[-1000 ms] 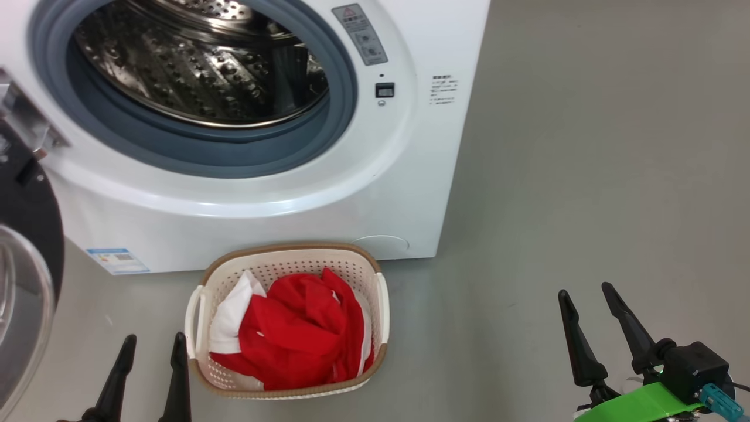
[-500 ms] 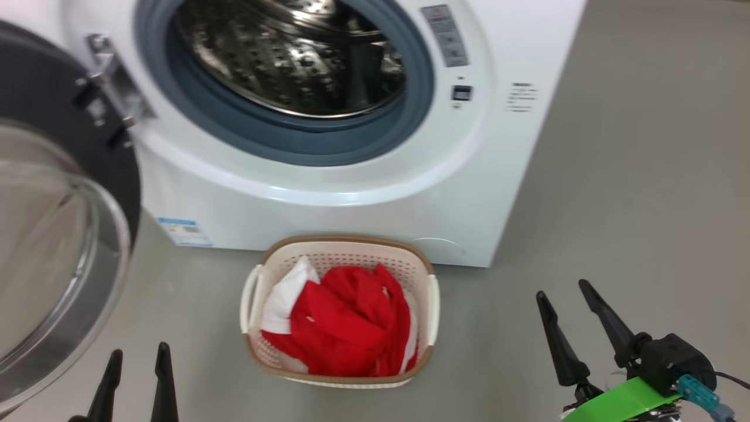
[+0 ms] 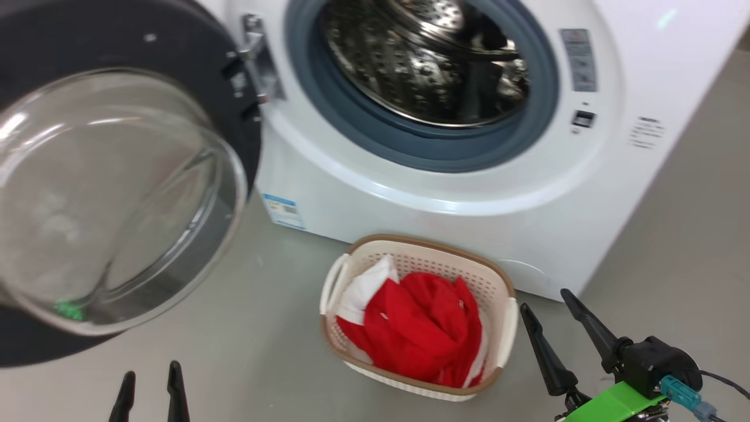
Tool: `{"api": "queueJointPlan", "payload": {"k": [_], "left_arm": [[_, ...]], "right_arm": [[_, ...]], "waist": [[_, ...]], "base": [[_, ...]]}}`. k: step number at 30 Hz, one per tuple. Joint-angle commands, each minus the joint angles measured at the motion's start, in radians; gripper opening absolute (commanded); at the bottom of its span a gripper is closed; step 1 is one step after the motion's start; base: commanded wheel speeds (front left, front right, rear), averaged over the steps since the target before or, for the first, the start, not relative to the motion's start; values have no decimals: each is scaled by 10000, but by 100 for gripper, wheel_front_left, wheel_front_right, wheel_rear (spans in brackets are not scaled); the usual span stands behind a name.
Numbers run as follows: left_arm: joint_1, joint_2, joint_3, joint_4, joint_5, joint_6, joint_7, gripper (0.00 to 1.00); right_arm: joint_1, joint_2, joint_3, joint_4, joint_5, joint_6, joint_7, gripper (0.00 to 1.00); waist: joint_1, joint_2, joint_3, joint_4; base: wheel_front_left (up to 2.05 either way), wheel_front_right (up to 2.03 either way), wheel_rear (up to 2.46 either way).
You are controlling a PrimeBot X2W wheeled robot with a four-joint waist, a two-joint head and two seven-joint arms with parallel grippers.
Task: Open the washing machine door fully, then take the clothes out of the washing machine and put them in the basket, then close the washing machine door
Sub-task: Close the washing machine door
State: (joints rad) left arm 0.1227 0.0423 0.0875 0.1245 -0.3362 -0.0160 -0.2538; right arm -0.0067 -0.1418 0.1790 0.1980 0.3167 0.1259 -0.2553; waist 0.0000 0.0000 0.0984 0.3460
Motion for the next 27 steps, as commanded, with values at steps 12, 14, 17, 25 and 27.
{"api": "queueJointPlan", "payload": {"k": [12, 14, 17, 25, 27], "left_arm": [[522, 80, -40, -623, -257, 514, -80, 100], [564, 80, -69, -677, -289, 546, -80, 100], [578, 80, -83, -738, -335, 578, -80, 100], [328, 80, 74, -1041, -556, 479, -80, 100], [206, 80, 191, -1210, -631, 388, -80, 53]], "right_arm": [[-143, -22, 585, -90, 221, 48, -65, 100], [-125, -6, 611, -88, 229, 48, -65, 100], [-122, 7, 657, -80, 244, 48, -65, 100], [-186, 2, 648, -77, 268, 48, -65, 100], [-180, 14, 627, -89, 259, 48, -65, 100]], "waist": [[0, 0, -601, 1446], [0, 0, -605, 1468], [0, 0, -587, 1462], [0, 0, -488, 1381], [0, 0, -470, 1370]], "base": [[0, 0, 0], [0, 0, 0], [0, 0, 0], [0, 0, 0], [0, 0, 0]]}}
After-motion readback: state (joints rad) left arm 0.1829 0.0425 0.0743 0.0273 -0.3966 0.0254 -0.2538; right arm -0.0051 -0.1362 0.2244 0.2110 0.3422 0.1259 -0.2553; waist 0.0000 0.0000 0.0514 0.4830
